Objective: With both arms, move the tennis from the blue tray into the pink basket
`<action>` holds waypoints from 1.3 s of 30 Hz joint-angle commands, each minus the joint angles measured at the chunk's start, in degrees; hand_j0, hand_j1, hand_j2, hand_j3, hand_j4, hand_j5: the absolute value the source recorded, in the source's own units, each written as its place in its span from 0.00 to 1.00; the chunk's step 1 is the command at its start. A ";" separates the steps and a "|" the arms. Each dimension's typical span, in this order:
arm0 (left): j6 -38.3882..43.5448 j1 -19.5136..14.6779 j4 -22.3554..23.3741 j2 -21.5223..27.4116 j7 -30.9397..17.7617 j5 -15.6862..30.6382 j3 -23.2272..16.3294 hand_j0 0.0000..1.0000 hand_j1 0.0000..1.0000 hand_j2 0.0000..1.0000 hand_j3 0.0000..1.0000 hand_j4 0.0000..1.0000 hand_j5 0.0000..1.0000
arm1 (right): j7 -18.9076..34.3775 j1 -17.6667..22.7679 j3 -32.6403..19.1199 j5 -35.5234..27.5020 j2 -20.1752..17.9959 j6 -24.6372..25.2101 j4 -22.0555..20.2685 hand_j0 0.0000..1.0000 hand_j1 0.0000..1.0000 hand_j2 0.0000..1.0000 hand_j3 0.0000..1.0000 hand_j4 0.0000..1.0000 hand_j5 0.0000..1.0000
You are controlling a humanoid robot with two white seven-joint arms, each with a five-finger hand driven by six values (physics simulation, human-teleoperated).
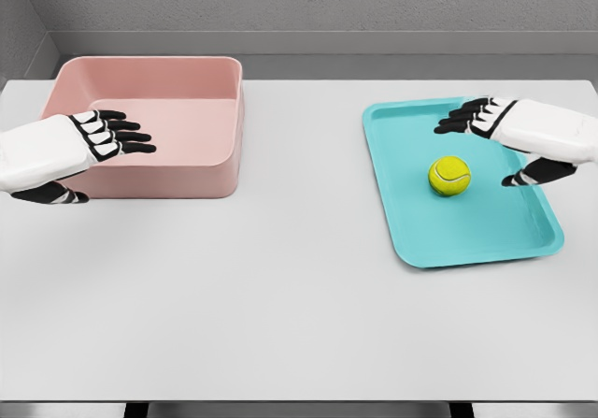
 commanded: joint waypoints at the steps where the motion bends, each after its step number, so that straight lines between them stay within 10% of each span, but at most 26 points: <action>1: 0.04 0.01 -0.02 0.03 0.01 0.36 0.04 1.00 1.00 1.00 1.00 1.00 1.00 | 5.49 0.00 0.52 -0.02 2.70 0.07 2.21 1.00 1.00 1.00 1.00 1.00 1.00; 16: 0.04 0.27 -0.02 -1.47 0.01 -0.52 -0.14 1.00 1.00 1.00 1.00 1.00 1.00 | 9.36 -8.00 8.78 6.22 15.01 0.07 17.86 1.00 1.00 1.00 1.00 1.00 1.00; 39: 0.04 0.53 -0.46 -0.68 -8.07 -4.56 -0.14 1.00 1.00 1.00 1.00 1.00 1.00 | 9.80 -9.32 8.69 11.06 19.67 0.07 25.86 0.95 0.95 0.95 0.95 0.95 0.95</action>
